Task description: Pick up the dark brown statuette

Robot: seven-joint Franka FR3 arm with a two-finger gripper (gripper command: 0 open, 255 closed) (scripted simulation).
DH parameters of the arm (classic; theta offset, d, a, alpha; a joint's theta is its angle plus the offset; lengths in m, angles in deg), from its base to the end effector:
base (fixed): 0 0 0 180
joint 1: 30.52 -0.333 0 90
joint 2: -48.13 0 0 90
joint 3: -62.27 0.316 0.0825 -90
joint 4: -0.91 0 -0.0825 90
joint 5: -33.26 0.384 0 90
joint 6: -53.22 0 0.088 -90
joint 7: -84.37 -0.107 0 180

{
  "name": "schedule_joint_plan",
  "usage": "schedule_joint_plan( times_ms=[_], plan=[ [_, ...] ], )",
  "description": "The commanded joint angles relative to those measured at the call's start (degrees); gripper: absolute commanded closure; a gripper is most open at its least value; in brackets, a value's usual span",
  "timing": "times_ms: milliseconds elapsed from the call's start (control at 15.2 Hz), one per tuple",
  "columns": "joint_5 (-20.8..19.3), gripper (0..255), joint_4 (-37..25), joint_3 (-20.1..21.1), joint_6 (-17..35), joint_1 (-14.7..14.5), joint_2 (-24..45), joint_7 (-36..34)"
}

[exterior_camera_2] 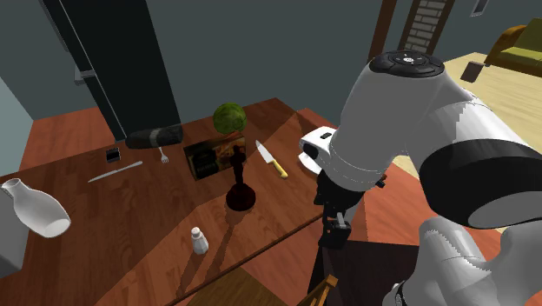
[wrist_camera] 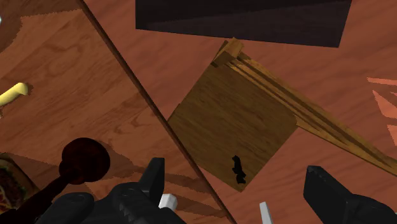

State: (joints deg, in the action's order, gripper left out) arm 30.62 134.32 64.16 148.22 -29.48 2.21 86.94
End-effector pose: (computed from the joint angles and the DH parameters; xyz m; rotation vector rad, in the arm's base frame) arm 0.3117 0.0037 0.6168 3.0618 0.0800 0.1985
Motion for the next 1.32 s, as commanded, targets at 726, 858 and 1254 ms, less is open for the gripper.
schedule_joint_plan(
  times_ms=[726, 858, 1254],
  plan=[
    [-6.52, 0, -1.15, -10.3, 14.94, 3.2, 12.31, 11.67],
    [-7.07, 0, -2.34, -12.12, 17.5, 3.59, 15.28, 13.77],
    [-7.07, 0, -7.69, -17.48, 24.41, 4.2, 25.16, 20.36]
  ],
)
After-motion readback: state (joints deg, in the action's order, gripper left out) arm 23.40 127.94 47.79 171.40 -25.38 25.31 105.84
